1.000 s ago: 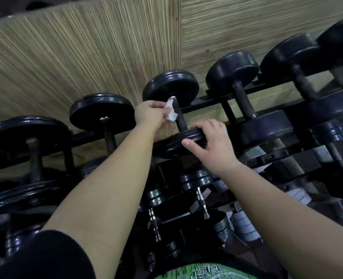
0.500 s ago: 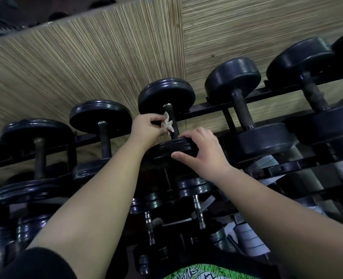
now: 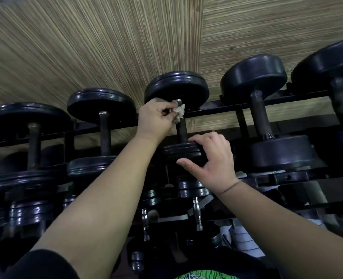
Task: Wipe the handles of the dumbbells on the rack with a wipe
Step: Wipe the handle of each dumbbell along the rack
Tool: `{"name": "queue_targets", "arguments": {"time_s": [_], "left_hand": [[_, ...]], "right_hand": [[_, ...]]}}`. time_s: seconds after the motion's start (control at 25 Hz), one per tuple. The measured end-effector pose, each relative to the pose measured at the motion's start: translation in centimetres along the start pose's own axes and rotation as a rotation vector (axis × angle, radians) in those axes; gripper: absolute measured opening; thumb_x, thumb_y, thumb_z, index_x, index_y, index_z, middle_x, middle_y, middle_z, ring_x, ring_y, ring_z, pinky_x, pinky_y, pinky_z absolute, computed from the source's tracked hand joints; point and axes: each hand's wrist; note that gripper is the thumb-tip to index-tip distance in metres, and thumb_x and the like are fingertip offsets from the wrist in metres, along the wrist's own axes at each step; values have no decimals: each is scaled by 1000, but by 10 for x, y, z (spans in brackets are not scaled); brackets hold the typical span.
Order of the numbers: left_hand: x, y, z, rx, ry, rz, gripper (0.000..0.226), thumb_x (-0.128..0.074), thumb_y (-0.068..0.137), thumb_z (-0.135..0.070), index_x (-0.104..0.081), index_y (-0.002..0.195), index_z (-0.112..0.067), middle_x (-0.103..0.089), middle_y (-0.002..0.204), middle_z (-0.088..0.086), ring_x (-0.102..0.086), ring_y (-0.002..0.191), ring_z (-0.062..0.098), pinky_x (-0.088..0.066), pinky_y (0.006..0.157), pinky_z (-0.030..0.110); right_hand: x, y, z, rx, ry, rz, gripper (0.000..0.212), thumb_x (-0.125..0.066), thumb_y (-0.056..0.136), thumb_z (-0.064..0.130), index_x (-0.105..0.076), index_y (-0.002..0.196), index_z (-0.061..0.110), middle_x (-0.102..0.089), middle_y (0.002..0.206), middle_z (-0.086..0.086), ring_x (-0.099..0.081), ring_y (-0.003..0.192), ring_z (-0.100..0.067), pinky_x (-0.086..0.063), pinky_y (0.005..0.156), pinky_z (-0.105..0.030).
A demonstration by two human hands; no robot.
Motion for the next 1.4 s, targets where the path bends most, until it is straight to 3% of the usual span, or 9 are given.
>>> {"name": "queue_targets", "arguments": {"time_s": [0.24, 0.4, 0.6, 0.68, 0.8, 0.96, 1.08, 1.28, 1.4], "left_hand": [[15, -15, 8, 296, -100, 307, 13, -83, 83, 1, -81, 87, -11, -80, 90, 4, -71, 65, 0, -61, 69, 19], [8, -7, 10, 303, -234, 115, 19, -82, 85, 0, -78, 80, -18, -76, 77, 0, -70, 62, 1, -63, 65, 23], [0, 12, 11, 356, -316, 20, 30, -79, 83, 6, -76, 75, -23, -78, 83, 3, -78, 83, 22, -66, 84, 48], [8, -3, 10, 394, -384, 178, 27, -80, 83, 8, -73, 73, -16, -77, 86, 8, -76, 80, 22, -67, 81, 42], [21, -23, 9, 333, -169, 437, 18, -88, 77, -2, -78, 77, -17, -80, 88, 9, -77, 81, 17, -63, 78, 28], [9, -10, 8, 356, -334, 175, 28, -83, 83, 3, -77, 73, -23, -79, 89, 3, -79, 92, 25, -66, 81, 41], [1, 10, 4, 381, -401, 12, 30, -78, 85, 9, -75, 77, -19, -77, 91, 1, -78, 89, 19, -67, 80, 39], [17, -23, 2, 403, -271, 347, 25, -86, 79, 3, -75, 73, -19, -79, 88, 7, -74, 79, 12, -63, 76, 28], [16, -24, -1, 436, -276, 268, 19, -85, 80, 1, -78, 79, -16, -80, 86, 3, -76, 77, 10, -63, 74, 26]], "right_hand": [[-5, -1, -7, 53, -3, -53, 62, -62, 81, 74, -61, 119, 25, -61, 102, 2, -54, 94, -15, -49, 84, -41], [-10, 1, -9, 96, -11, -111, 63, -67, 78, 69, -65, 116, 19, -62, 97, -1, -54, 91, -14, -49, 81, -40], [-14, 0, -12, 136, -29, -157, 65, -65, 81, 71, -67, 113, 14, -63, 94, -4, -54, 90, -15, -50, 76, -42], [-16, 0, -14, 160, -38, -177, 65, -61, 84, 73, -65, 114, 15, -63, 94, -6, -55, 88, -18, -50, 74, -43], [-19, 0, -16, 173, -43, -199, 68, -59, 86, 74, -66, 113, 13, -63, 93, -8, -57, 85, -21, -50, 72, -44], [-19, -1, -17, 192, -52, -200, 66, -58, 87, 74, -63, 115, 15, -64, 92, -8, -60, 83, -23, -51, 70, -46], [-18, 1, -18, 208, -51, -196, 65, -59, 87, 73, -61, 115, 15, -65, 92, -9, -61, 82, -25, -51, 69, -45], [-19, 0, -20, 219, -36, -219, 66, -63, 86, 71, -65, 114, 11, -65, 91, -9, -60, 83, -23, -50, 70, -44], [-19, 1, -19, 214, -25, -211, 64, -65, 84, 71, -62, 116, 15, -65, 91, -8, -59, 84, -22, -50, 69, -44]]}}
Point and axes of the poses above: each hand's wrist, its own y-axis towards the middle knuckle, its own x-axis out of the back of the hand, z = x × y
